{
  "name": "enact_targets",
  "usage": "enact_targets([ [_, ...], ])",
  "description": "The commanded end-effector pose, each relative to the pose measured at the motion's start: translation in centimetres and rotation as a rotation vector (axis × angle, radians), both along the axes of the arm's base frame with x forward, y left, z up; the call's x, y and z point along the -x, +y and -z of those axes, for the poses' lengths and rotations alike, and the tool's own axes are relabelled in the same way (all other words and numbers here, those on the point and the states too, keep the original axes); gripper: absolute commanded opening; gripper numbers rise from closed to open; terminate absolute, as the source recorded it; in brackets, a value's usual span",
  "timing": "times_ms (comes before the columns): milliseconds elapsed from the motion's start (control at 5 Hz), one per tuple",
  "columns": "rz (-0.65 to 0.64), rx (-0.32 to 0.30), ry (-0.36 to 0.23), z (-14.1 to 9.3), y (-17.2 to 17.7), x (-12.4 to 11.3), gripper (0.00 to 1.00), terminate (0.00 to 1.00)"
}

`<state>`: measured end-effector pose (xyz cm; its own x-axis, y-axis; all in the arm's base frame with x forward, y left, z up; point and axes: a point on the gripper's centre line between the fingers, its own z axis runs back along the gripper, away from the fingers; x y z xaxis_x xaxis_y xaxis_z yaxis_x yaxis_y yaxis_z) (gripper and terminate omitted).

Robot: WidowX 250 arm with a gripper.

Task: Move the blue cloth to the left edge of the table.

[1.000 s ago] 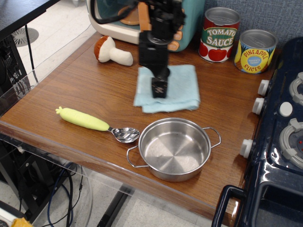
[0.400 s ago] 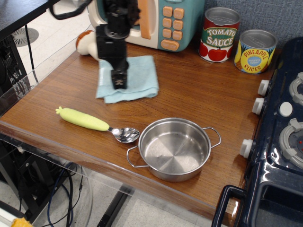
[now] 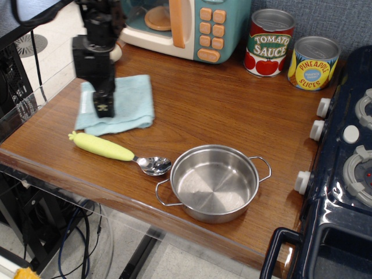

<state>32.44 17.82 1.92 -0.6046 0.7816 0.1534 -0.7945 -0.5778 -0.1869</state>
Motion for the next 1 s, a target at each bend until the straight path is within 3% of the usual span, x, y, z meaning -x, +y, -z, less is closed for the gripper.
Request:
enact_targets([
  [0,-0.084,-0.046,-0.022,-3.3,3.3,2.6,1.0,0.0],
  [400,-0.091,-0.022,-0.034,-4.7,3.3,2.8,1.0,0.0],
  [800,-0.067,0.06,-0.126,-9.0,1.7,1.8,1.0,0.0],
])
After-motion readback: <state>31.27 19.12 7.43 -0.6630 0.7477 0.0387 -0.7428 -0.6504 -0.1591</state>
